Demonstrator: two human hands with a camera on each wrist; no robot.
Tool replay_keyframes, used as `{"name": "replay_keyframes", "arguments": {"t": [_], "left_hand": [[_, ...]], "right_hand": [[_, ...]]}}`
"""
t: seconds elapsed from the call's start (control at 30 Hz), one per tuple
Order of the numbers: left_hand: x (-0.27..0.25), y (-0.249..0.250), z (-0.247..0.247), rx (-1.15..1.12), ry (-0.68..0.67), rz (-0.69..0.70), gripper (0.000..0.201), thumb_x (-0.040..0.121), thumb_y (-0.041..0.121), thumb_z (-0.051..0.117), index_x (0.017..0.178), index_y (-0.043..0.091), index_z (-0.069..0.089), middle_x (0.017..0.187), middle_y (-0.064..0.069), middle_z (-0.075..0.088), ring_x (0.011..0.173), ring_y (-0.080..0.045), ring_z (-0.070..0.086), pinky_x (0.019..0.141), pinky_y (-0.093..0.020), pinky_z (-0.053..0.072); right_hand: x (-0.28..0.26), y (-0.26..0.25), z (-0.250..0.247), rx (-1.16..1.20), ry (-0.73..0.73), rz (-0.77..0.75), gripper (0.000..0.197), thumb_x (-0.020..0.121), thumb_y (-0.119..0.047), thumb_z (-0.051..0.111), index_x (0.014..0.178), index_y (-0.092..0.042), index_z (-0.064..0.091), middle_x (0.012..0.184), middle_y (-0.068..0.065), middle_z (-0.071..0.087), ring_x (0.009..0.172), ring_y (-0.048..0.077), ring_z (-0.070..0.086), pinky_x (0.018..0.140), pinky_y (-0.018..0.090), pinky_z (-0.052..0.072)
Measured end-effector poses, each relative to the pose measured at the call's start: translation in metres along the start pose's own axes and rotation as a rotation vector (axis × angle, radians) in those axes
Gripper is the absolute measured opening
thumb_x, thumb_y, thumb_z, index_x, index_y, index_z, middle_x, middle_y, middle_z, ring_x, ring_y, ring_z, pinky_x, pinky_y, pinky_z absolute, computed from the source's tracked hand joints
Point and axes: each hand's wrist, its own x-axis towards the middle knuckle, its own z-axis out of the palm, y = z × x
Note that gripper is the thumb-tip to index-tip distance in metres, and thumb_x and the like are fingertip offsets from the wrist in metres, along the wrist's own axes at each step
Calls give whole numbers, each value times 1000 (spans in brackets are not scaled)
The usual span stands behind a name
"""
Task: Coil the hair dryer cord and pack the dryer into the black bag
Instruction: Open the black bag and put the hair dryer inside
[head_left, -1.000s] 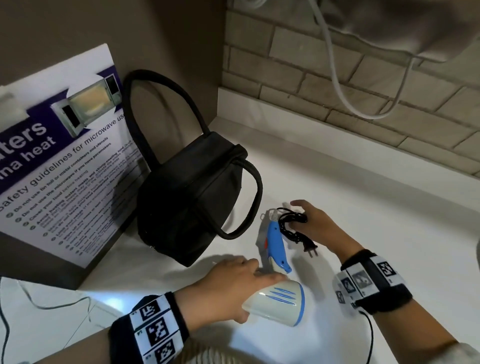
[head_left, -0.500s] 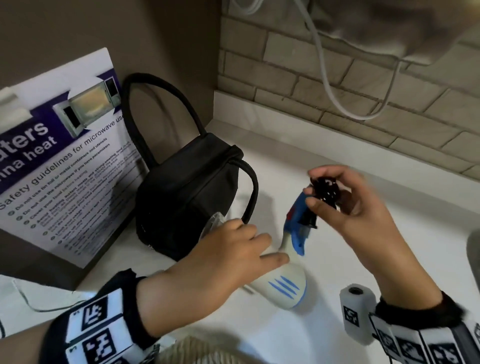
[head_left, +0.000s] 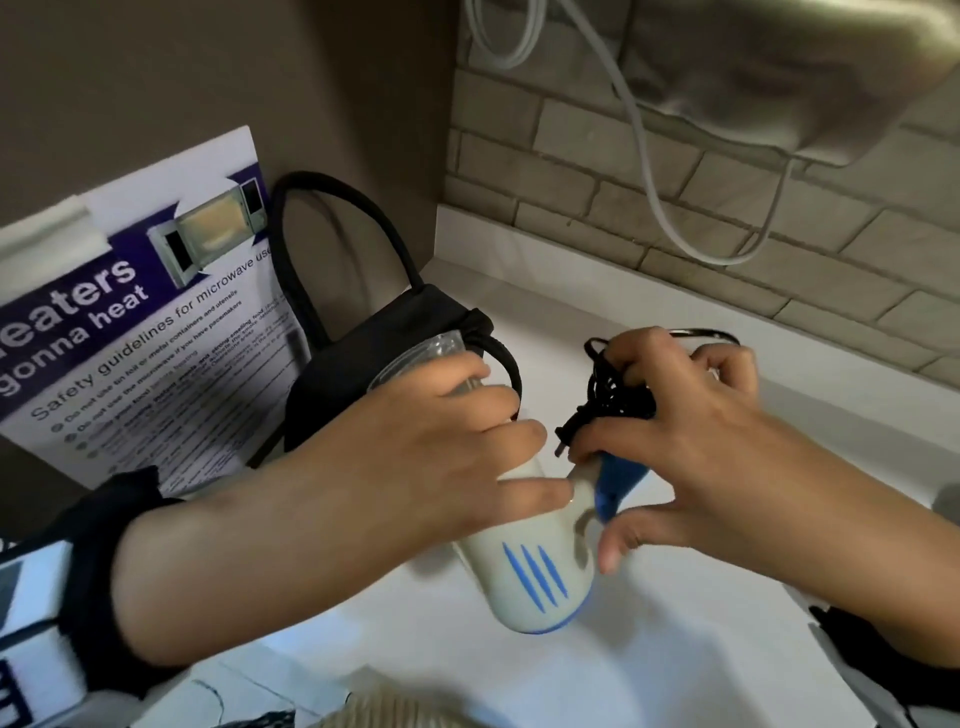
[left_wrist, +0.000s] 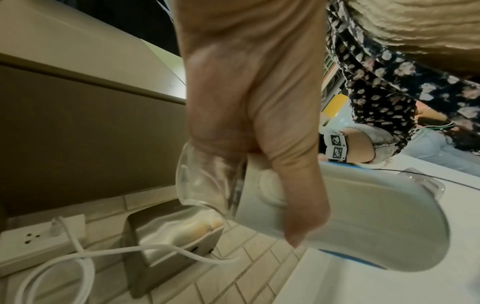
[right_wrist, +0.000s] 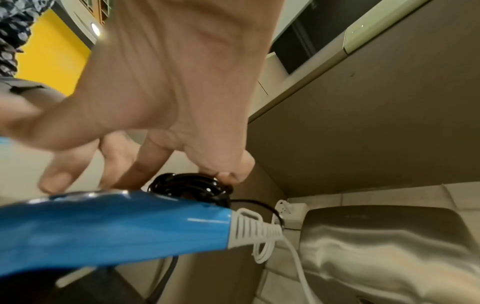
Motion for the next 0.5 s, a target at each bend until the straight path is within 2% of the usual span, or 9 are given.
{"name": "replay_keyframes", "arguments": {"t": [0.03,0.1,0.2,0.27,0.33,0.43,0.5], "left_hand": [[-1,-3,-2,21,-6,8,45,85,-3,42,101,33,64,79,3,65,72,-21,62,82,-37,53],[-1,-8,-4,61,-21,7,44,86,-5,40,99,31,64,80,4,64,76,-20,63,86,-36,51],[-3,-10,-3,88,-41,-27,42,86,-5,42,95,30,64,80,4,63,77,-20,63,88,-36,48],[-6,-12,-2,90,-44,-39,41,85,-6,44,92,29,63,80,3,63,78,-20,63,92,-35,43],[-8,-13,-1,97,-38,-54,41,85,-7,42,91,28,63,81,3,63,80,-20,63,96,-35,40],[-11,-17,2,98,-18,-94,38,88,-5,43,94,27,63,85,3,64,86,-19,64,101,-34,41],[-14,-21,3,90,3,-143,33,90,0,48,99,28,63,95,2,67,97,-18,65,107,-35,38]], "right_hand": [[2,1,0,-17,-10,-7,45,67,-75,53,94,-41,63,107,4,40,94,21,47,85,36,26],[8,1,2,-27,-25,-17,37,73,-70,47,93,-43,64,99,1,40,87,19,50,80,34,28],[19,0,5,-24,-72,-39,46,69,-73,40,98,-48,65,91,-3,39,83,13,40,78,32,30],[26,-4,3,-55,-170,-41,50,65,-77,46,101,-47,63,93,-4,37,87,12,32,81,31,31],[31,-6,3,-112,-224,-59,49,63,-77,56,99,-45,64,93,-4,37,93,15,39,81,31,30],[39,-6,8,-162,-140,-76,47,53,-74,66,87,-42,66,85,-2,43,80,18,50,73,32,35],[46,1,11,-188,-69,-97,49,51,-74,65,84,-38,68,82,-1,48,72,19,53,72,35,42]]}}
